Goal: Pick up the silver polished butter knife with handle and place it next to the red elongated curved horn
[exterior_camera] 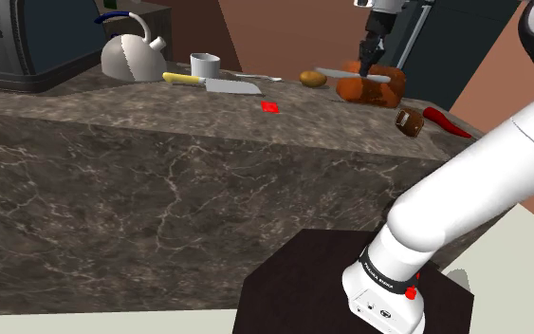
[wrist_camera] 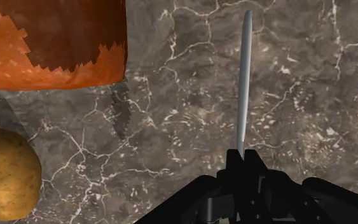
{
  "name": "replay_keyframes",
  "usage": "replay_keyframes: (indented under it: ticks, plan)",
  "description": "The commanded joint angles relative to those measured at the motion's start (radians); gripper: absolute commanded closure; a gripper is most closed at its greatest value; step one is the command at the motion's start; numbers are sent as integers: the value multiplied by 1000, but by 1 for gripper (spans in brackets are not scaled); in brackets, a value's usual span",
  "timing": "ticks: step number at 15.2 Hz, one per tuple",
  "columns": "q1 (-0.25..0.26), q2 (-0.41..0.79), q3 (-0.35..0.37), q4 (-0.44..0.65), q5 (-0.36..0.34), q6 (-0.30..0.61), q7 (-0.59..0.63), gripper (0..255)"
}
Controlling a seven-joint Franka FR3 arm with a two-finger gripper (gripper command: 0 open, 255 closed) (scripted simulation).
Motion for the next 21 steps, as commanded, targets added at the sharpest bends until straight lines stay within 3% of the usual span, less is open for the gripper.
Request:
replay_keyframes:
  ticks: [1,11,21]
  plan:
    - [-17,-39,-17,-26,-21,-5,-31,255]
    - [-106,-194,-125,-115,-131,-27,-209,255]
    - [-180,-256,-295,-85,-234,-45,-448,255]
